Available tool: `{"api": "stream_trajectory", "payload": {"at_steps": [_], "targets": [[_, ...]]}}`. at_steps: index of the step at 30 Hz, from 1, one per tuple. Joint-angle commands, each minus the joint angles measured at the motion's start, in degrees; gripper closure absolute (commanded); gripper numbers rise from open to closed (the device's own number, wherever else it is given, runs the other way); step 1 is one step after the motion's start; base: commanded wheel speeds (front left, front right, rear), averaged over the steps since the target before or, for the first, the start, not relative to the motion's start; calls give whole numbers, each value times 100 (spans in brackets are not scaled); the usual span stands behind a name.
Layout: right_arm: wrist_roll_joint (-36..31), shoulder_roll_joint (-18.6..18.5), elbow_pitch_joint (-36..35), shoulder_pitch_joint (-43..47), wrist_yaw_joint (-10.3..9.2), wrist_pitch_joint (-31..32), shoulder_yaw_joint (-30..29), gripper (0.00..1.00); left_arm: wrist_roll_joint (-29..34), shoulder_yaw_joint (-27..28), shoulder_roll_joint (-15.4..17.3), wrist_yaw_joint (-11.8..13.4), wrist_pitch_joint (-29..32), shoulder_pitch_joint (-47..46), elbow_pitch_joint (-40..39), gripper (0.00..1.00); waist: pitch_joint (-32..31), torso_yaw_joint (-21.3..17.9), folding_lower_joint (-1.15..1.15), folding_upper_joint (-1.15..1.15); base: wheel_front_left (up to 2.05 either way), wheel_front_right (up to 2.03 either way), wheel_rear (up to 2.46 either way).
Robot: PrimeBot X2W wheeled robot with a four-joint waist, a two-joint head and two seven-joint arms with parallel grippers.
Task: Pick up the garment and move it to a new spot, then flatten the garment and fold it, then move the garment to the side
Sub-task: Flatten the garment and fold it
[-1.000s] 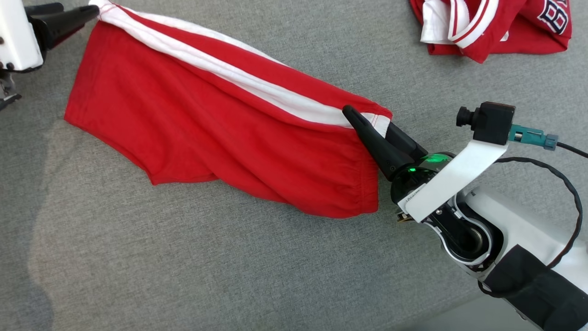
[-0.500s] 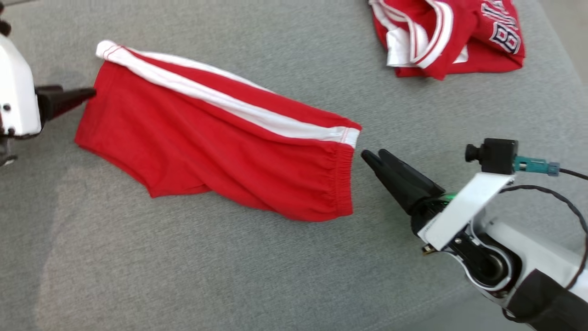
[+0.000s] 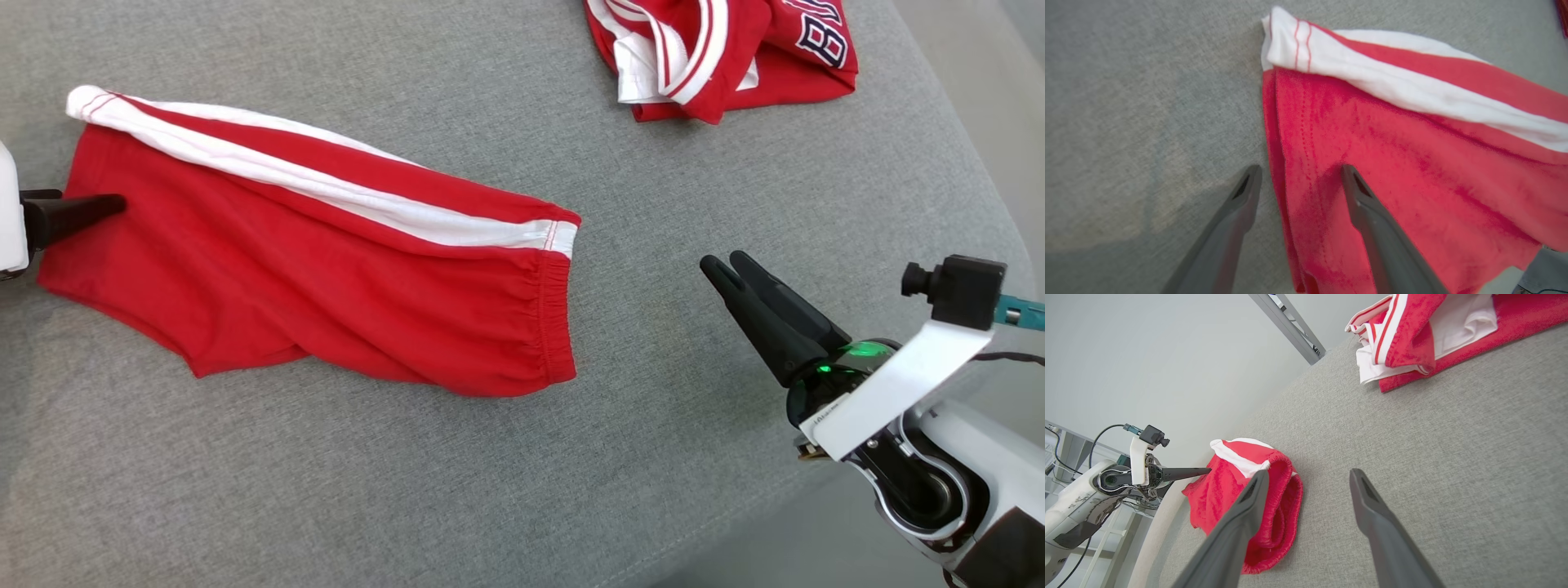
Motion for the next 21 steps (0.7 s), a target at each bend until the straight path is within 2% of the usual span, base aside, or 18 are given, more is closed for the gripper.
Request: {"api": "stream_trajectory", "payload": {"at_steps": [1,6,7,8,9,15,21], "targets": [[-72,-26,-48,119,1,-50,-95,0,-71,-50,-42,-24,96,114,-47,0,32,-57,0,0,0,0,0],[-184,-6,-112,333,1,-49,-293,0,-358,-47,-74,-25,401,202,-229,0,59,-68,0,0,0,0,0],[-199,12,-110,357,1,-51,-324,0,-401,-38,-66,-25,446,211,-254,15,66,-65,0,0,0,0,0],[-217,25,-99,376,1,-51,-348,0,-422,-31,-55,-25,467,201,-272,52,72,-60,0,0,0,0,0],[-245,37,-84,394,1,-52,-369,0,-413,-19,-39,-25,430,176,-288,100,77,-51,0,0,0,0,0],[-342,57,43,434,1,-49,-420,0,-493,57,-94,-25,298,208,-252,100,-83,137,0,0,0,0,0],[-347,-39,135,454,1,15,-386,0,-644,68,-229,-24,197,417,-304,100,-469,575,0,0,0,0,0]]}}
